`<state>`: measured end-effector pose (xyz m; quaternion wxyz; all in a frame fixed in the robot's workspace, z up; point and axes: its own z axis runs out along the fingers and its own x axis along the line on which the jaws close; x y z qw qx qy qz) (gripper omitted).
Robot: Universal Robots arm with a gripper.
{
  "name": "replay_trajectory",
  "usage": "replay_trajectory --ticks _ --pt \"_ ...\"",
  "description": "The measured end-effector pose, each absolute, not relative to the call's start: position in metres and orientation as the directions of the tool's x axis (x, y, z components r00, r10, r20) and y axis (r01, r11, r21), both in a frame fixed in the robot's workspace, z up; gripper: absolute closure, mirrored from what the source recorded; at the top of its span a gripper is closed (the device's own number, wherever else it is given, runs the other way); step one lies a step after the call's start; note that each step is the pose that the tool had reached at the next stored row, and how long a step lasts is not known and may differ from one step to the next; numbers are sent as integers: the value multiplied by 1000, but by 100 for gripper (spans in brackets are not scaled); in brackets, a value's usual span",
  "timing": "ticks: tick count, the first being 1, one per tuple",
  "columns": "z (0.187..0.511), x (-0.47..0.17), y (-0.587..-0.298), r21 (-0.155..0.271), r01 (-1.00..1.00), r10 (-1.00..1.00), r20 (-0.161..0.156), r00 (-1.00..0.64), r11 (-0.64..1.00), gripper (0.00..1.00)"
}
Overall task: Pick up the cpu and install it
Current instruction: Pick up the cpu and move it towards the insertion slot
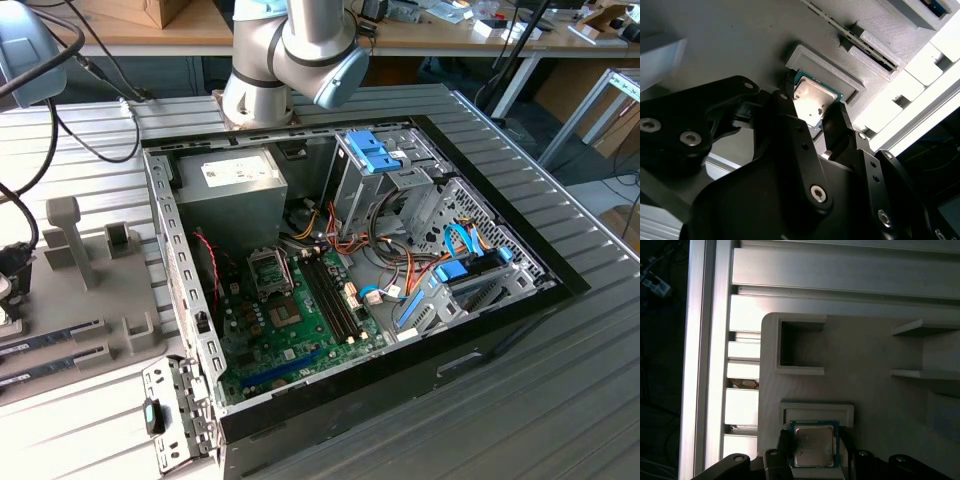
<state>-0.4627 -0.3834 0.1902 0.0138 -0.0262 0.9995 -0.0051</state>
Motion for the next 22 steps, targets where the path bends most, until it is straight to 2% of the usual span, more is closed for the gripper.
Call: replay_trajectory --ticks 22 --pt "199 -463 -383 -3 -52 -52 -28 -998 999 53"
